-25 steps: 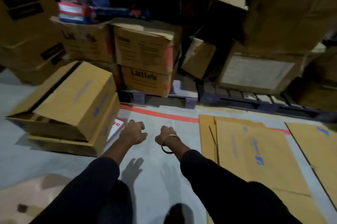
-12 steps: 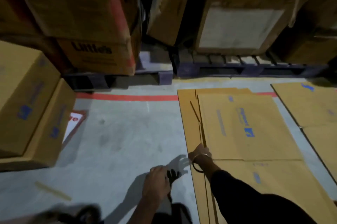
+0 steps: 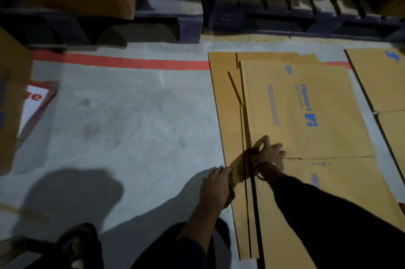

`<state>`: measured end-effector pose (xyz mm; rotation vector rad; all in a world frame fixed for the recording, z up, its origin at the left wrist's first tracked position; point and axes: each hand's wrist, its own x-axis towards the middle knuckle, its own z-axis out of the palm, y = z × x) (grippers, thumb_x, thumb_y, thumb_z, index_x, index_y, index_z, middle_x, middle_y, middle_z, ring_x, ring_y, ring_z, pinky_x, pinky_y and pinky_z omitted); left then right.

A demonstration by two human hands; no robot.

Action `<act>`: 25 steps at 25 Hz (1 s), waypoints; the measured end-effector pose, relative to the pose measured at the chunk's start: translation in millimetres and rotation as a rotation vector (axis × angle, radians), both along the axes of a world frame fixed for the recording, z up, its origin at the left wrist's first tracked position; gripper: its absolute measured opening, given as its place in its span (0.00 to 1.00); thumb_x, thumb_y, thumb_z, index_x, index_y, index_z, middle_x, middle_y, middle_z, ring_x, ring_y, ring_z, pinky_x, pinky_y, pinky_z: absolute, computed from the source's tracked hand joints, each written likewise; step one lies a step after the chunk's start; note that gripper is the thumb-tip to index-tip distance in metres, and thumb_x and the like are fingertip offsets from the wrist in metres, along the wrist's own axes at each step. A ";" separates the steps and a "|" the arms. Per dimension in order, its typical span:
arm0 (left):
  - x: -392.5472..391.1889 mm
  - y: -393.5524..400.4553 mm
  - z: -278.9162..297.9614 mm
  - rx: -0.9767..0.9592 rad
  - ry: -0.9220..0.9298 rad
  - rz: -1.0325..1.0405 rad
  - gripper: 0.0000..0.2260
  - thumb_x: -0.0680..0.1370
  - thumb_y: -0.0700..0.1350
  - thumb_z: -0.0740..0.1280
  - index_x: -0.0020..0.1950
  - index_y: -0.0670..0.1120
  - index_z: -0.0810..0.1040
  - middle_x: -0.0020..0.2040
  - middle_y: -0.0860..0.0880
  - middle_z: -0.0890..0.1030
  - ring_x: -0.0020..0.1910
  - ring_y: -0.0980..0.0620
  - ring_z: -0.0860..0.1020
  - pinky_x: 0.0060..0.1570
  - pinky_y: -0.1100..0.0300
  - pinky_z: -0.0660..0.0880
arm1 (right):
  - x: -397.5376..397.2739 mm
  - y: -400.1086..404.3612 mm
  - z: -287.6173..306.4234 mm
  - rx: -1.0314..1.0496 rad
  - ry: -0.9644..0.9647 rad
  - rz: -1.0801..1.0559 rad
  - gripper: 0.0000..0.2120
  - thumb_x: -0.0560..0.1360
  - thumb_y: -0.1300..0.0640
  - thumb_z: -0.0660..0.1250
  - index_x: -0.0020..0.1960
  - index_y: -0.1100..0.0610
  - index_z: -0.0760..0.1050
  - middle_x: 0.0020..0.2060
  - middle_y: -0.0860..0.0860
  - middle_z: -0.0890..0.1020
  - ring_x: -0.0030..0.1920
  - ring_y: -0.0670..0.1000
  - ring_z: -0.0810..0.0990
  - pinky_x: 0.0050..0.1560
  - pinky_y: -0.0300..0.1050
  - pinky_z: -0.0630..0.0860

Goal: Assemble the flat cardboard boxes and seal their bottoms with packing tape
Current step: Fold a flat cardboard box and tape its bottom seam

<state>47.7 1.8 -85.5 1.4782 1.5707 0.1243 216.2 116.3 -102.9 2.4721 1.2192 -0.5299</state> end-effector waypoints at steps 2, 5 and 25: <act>3.9 2.1 -15.0 -0.043 -0.007 -0.045 0.24 0.83 0.43 0.66 0.79 0.49 0.67 0.77 0.47 0.70 0.76 0.46 0.67 0.74 0.49 0.66 | 15.9 13.6 3.8 -0.055 0.081 0.085 0.39 0.74 0.45 0.75 0.78 0.42 0.58 0.65 0.60 0.72 0.64 0.65 0.74 0.56 0.60 0.80; -0.2 3.6 -15.0 -0.051 -0.031 -0.022 0.23 0.83 0.46 0.66 0.78 0.50 0.69 0.76 0.47 0.72 0.75 0.46 0.68 0.73 0.49 0.68 | 18.2 25.3 17.9 -0.022 0.110 0.184 0.34 0.70 0.43 0.78 0.69 0.53 0.68 0.53 0.59 0.81 0.52 0.61 0.81 0.47 0.50 0.78; -92.2 88.3 239.2 0.191 -0.007 0.503 0.21 0.78 0.42 0.70 0.70 0.52 0.73 0.50 0.50 0.81 0.50 0.46 0.79 0.40 0.59 0.73 | -191.3 73.2 263.2 0.636 0.526 0.189 0.20 0.71 0.37 0.70 0.49 0.54 0.82 0.37 0.53 0.79 0.41 0.59 0.79 0.41 0.48 0.78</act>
